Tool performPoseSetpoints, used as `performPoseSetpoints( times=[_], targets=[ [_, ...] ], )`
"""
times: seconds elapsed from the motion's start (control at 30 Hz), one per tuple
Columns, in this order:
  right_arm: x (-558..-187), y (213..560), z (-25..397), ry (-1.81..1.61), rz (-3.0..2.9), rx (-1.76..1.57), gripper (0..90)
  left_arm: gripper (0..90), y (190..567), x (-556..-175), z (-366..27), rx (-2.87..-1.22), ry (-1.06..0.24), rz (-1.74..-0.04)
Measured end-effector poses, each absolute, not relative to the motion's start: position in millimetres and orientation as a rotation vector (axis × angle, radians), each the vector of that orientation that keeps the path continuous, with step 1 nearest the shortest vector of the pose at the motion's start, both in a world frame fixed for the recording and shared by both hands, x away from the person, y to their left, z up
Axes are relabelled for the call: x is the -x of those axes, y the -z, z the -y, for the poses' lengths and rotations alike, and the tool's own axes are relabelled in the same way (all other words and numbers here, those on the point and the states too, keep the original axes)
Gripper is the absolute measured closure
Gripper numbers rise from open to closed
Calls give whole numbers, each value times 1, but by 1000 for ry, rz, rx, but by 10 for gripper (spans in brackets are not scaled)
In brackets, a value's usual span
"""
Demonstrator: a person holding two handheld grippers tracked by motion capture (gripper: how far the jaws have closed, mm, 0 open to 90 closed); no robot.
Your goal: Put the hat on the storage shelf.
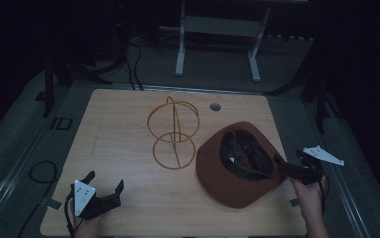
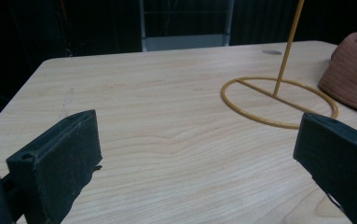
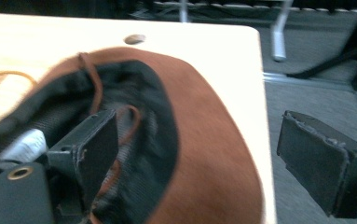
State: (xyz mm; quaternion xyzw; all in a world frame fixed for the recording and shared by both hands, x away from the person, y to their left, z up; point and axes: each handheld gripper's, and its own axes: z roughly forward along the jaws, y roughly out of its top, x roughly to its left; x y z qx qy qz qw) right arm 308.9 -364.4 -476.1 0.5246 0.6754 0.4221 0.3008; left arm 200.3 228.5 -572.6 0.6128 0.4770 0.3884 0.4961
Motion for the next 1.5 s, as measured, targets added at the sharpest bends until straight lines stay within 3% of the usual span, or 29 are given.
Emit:
performPoseSetpoints(
  times=[0.33,0.37,0.67,0.83,1.13,1.23,1.33,1.37,1.5],
  targets=[
    [-348,484,345,-980,-1959,-1356,156,11,573,-201,-227,-1497,-929,-1157],
    [-356,489,341,-947,-1993,-1334,234,11,573,-201,-227,-1499,-924,-1154],
    [-390,513,325,-816,-2147,-1307,268,11,574,-203,-226,-1507,-911,-1151],
    [-404,525,323,-724,-2194,-1321,333,11,574,-202,-226,-1510,-907,-1150],
    [-409,534,314,-601,-2236,-1271,370,12,575,-203,-224,-1517,-901,-1147],
    [-409,534,310,-546,-2218,-1256,480,12,575,-203,-224,-1518,-902,-1149],
    [-409,535,309,-531,-2217,-1251,523,12,575,-203,-224,-1519,-903,-1152],
    [-408,534,306,-490,-2201,-1225,650,12,575,-203,-224,-1518,-899,-1154],
    [-406,534,302,-407,-2163,-1161,783,11,575,-203,-224,-1519,-899,-1155]
  ],
)
